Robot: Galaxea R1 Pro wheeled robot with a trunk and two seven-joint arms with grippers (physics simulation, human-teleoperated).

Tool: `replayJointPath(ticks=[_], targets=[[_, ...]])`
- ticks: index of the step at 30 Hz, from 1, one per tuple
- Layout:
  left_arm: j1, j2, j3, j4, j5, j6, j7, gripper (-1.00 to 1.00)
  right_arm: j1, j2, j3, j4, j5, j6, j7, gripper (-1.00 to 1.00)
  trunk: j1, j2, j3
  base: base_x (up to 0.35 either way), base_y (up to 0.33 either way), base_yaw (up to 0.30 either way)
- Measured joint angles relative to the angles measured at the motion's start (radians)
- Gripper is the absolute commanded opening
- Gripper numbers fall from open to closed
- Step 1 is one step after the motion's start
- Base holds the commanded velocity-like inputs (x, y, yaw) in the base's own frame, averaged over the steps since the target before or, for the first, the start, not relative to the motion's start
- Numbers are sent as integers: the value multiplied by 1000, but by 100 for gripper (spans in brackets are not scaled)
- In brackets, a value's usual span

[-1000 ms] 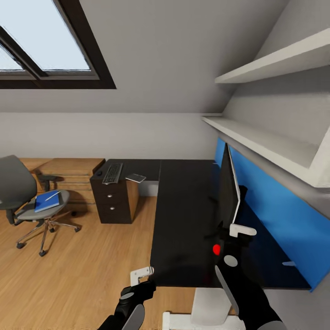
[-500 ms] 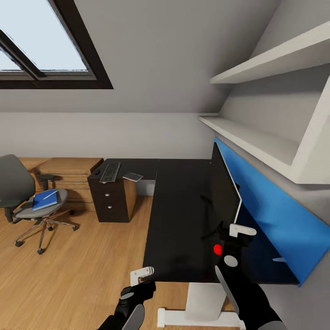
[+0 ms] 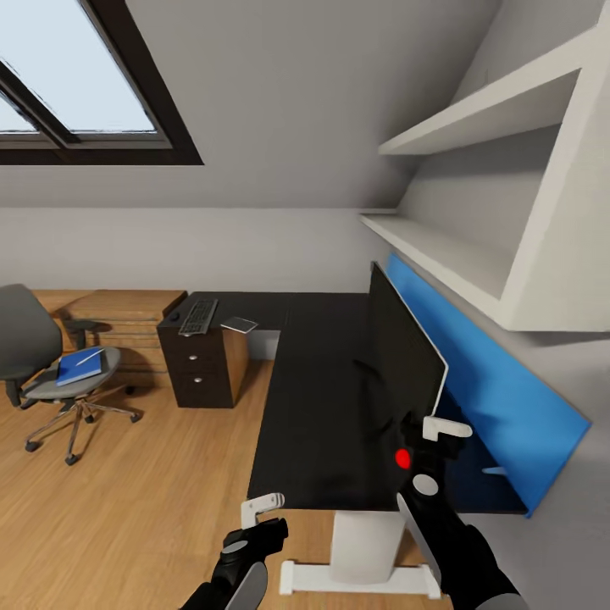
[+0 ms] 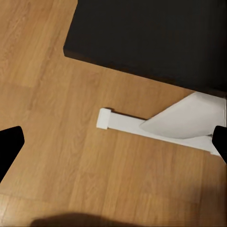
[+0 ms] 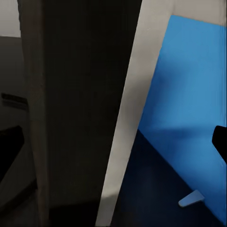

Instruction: In the bedroom, organize the workspace by keeping the computer under the desk, ensuring the monitor is on the desk, placing the keyboard on the desk next to the monitor, placing the mouse on the desk next to the keyboard, moving the folder from the swivel chair onto the desk next to the mouse, stacking the notebook on top of the folder with the pen on top of the notebook, and positioning the swivel chair next to the desk.

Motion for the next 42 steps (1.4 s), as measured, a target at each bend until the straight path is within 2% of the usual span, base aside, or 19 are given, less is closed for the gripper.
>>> replayJointPath(ticks=[6,28,42], targets=[[0,0,0,0,0,0,0,100,0,0,0,2,0,0,0,100,0,0,0,-2,-123,0],[0,0,0,0,0,0,0,100,0,1,1,40,5,-15,0,100,0,0,0,-6,0,0],[0,0,0,0,0,-1,1,100,0,1,3,41,9,-40,-1,100,0,0,0,-205,191,0]])
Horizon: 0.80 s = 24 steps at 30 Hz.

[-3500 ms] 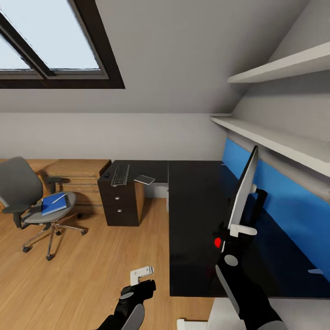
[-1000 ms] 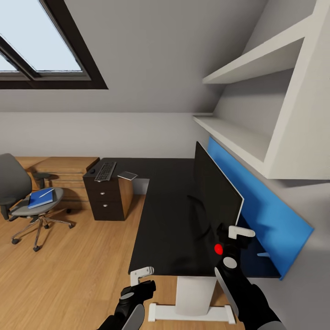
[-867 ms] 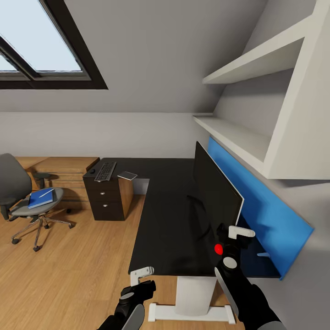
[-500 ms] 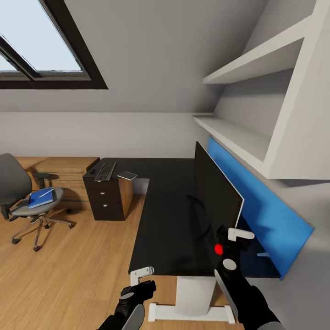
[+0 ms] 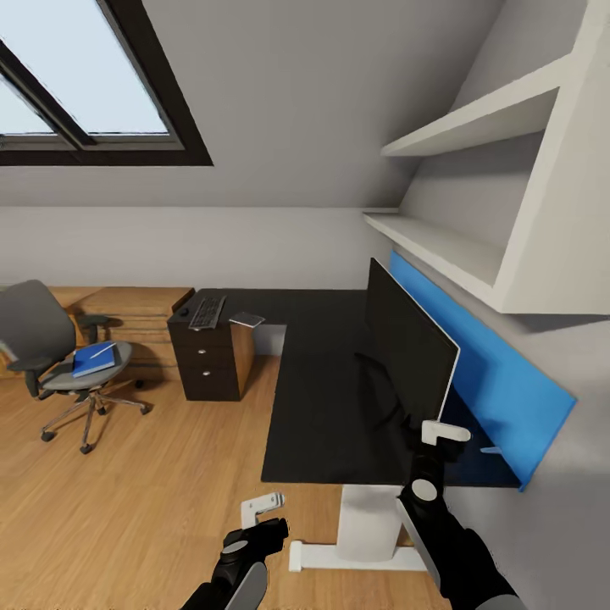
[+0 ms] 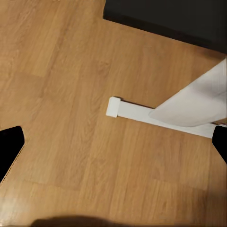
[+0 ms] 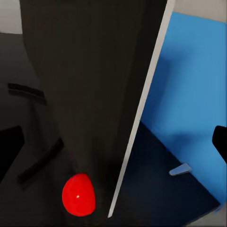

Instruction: In the bedroom, organize the workspace by keeping the computer under the desk, ensuring the monitor is on the desk, placing the keyboard on the desk next to the monitor, placing the mouse on the desk next to the keyboard, moving the folder from the swivel chair onto the desk next to the mouse, stacking the notebook on top of the folder with the pen on top of the notebook, and positioning the swivel chair next to the desk.

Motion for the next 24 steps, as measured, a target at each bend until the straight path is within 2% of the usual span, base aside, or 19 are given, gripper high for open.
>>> replayJointPath(ticks=[15,16,17,24], targets=[[0,-1,-1,0,2,-21,0,100,0,1,5,11,1,1,1,100,0,0,0,-3,328,0],[0,0,0,0,2,-22,0,100,0,1,33,20,12,-1,0,100,0,0,0,0,333,0],[0,-1,0,1,2,-22,0,100,0,1,41,21,14,-2,0,100,0,0,0,0,333,0],[0,-1,0,6,2,-22,0,100,0,3,69,23,16,-39,1,100,0,0,0,0,334,1]])
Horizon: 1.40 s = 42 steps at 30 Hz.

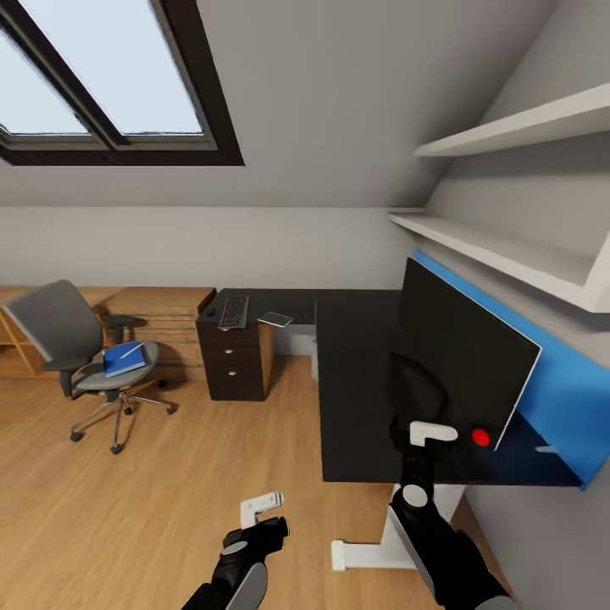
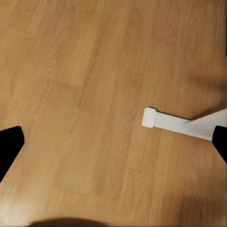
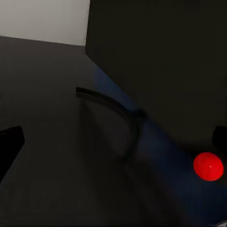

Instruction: In the bedroom, organize the workspace by keeping the computer under the desk, ensuring the monitor is on the desk, placing the keyboard on the desk next to the monitor, placing the mouse on the desk next to the keyboard, moving the folder from the swivel chair onto the desk next to the mouse, stacking the notebook on top of the folder with the pen on top of the notebook, and positioning the swivel chair next to the desk.

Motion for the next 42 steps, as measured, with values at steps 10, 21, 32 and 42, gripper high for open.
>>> replayJointPath(ticks=[10,21,32,42], targets=[[0,1,1,10,-1,0,0,100,0,10,88,81,1,-126,-3,100,0,0,0,1,334,174],[-1,2,4,54,0,0,-3,100,-1,63,130,225,4,-243,0,100,0,0,0,128,316,270],[-126,1,12,378,5,-43,-164,100,-32,121,129,516,0,-376,113,100,0,0,0,257,238,265],[-139,-3,14,652,7,-180,-179,100,-36,136,117,755,-15,-412,322,100,0,0,0,285,212,34]])
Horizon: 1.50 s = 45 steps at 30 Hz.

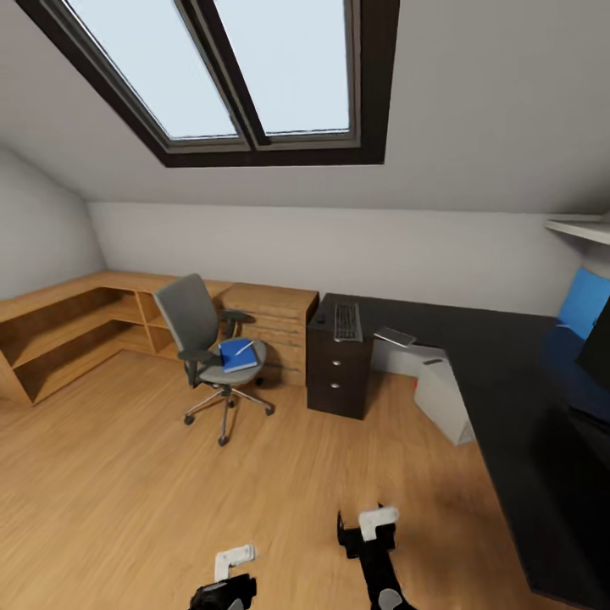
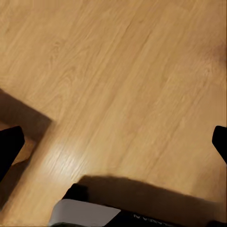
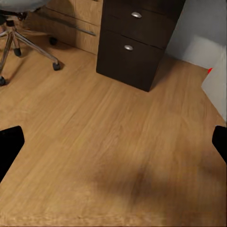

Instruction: In the bedroom, organize the workspace by keeping the computer under the desk, ensuring the monitor is on the desk, placing the keyboard on the desk next to the monitor, placing the mouse on the desk next to the keyboard, moving the folder from the swivel chair onto the desk next to the mouse, stacking the notebook on top of the folder with the pen on top of the notebook, and positioning the swivel chair next to the desk.

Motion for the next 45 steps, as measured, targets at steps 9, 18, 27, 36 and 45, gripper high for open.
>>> replayJointPath(ticks=[9,18,27,36,45], targets=[[-1,-42,1,270,-4,-149,-150,100,39,-60,-6,241,-2,-154,9,100,0,0,0,302,149,0],[-1,-44,-1,314,-6,-154,-200,100,53,-69,-18,250,-28,-199,8,100,0,0,0,328,7,0],[-1,-45,-1,322,-5,-156,-230,100,54,-68,-20,249,-37,-201,8,100,0,0,0,326,0,0],[-1,-45,-1,322,-5,-156,-231,100,53,-68,-20,249,-37,-202,7,100,0,0,2,320,0,-89],[-1,-45,-1,322,-6,-158,-231,100,53,-68,-20,249,-37,-202,7,100,0,0,7,282,0,-259]])
